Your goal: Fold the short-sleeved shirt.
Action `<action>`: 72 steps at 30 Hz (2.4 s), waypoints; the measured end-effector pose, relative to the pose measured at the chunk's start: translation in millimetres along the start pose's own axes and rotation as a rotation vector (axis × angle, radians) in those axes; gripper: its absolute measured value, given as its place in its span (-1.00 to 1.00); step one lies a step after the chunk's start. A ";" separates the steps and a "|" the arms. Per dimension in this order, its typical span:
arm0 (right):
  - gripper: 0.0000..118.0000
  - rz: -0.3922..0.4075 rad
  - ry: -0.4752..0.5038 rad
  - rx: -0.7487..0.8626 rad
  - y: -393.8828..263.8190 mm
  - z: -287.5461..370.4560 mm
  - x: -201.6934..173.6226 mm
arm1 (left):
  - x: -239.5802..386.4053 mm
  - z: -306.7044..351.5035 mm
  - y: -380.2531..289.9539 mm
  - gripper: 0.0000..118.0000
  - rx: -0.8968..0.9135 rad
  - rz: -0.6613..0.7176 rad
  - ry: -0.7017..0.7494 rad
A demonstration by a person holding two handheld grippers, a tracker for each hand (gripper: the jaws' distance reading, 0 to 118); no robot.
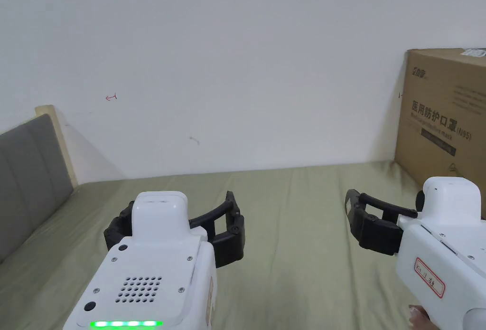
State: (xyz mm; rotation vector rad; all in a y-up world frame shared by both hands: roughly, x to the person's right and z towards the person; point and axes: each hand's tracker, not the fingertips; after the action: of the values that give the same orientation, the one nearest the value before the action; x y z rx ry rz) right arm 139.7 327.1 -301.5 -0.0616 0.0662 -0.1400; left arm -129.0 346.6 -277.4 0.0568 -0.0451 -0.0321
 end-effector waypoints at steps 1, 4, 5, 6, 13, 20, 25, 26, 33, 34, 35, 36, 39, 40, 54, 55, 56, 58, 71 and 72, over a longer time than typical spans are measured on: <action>0.83 0.017 -0.012 0.007 0.6 1.5 -0.2 | 0.5 -1.3 0.2 0.76 -0.014 -0.003 0.006; 0.92 0.039 -0.022 0.019 -1.6 2.3 -1.0 | -2.3 -5.1 -2.5 0.79 -0.029 0.010 -0.003; 0.95 0.049 -0.033 0.026 -0.7 3.6 -1.4 | -2.8 -5.2 -3.3 0.81 -0.027 0.016 -0.003; 0.97 0.059 -0.041 0.029 -0.9 3.8 -2.0 | -3.1 -5.0 -3.6 0.88 -0.024 0.023 0.000; 0.97 0.066 -0.042 0.028 -0.5 4.4 -0.1 | -10.4 -9.8 -1.0 0.96 -0.036 0.068 -0.015; 0.97 0.054 -0.048 0.014 -0.8 3.8 1.9 | -14.5 -11.9 0.8 0.96 -0.047 0.076 0.003; 0.97 0.068 -0.049 0.010 -1.3 3.9 0.3 | -18.9 -13.8 0.9 0.96 -0.071 0.092 -0.014; 0.97 0.069 -0.049 0.007 -1.7 3.8 -0.3 | -19.5 -14.6 0.4 0.96 -0.077 0.094 -0.010; 0.97 0.081 -0.044 -0.007 -6.3 4.5 -3.5 | -27.6 -16.2 -4.4 0.96 -0.108 0.128 -0.009; 0.97 0.080 -0.044 -0.009 -6.6 4.7 -3.7 | -28.1 -16.9 -5.6 0.95 -0.113 0.124 -0.003; 0.97 0.077 -0.043 -0.011 -6.9 4.8 -3.9 | -28.3 -17.2 -5.8 0.94 -0.122 0.121 0.004; 0.97 0.075 -0.043 -0.012 -7.1 5.0 -4.2 | -29.1 -15.5 -6.2 0.94 -0.125 0.123 0.001; 0.97 0.069 -0.042 -0.016 -7.8 5.1 -4.6 | -34.0 -14.7 -7.0 0.94 -0.128 0.157 -0.036; 0.97 0.068 -0.039 -0.018 -7.8 5.1 -4.8 | -32.7 -13.6 -6.9 0.94 -0.129 0.158 -0.031; 0.97 0.089 -0.026 -0.035 -9.7 6.7 -8.9 | -30.3 -19.3 -7.8 0.94 -0.185 0.179 0.005; 0.97 0.087 -0.025 -0.036 -10.0 6.5 -8.9 | -30.8 -20.8 -7.5 0.94 -0.201 0.197 -0.009; 0.97 0.082 -0.024 -0.037 -10.3 6.1 -8.8 | -30.9 -21.9 -7.8 0.92 -0.224 0.221 -0.024; 0.97 0.069 -0.020 -0.042 -11.6 4.2 -7.8 | -32.7 -25.8 -9.4 0.79 -0.262 0.272 -0.043; 0.97 0.051 -0.022 -0.067 -20.9 -8.3 -0.7 | -40.4 -46.3 -29.6 0.74 -0.336 0.398 -0.007; 0.97 0.047 -0.025 -0.070 -22.4 -10.1 0.0 | -39.6 -46.4 -30.1 0.75 -0.338 0.398 0.003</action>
State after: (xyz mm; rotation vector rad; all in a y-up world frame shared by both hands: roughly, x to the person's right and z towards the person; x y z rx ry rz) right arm 135.9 304.4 -310.1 -0.1311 0.0477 -0.0898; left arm -167.3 320.5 -327.2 -0.2901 -0.0471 0.3576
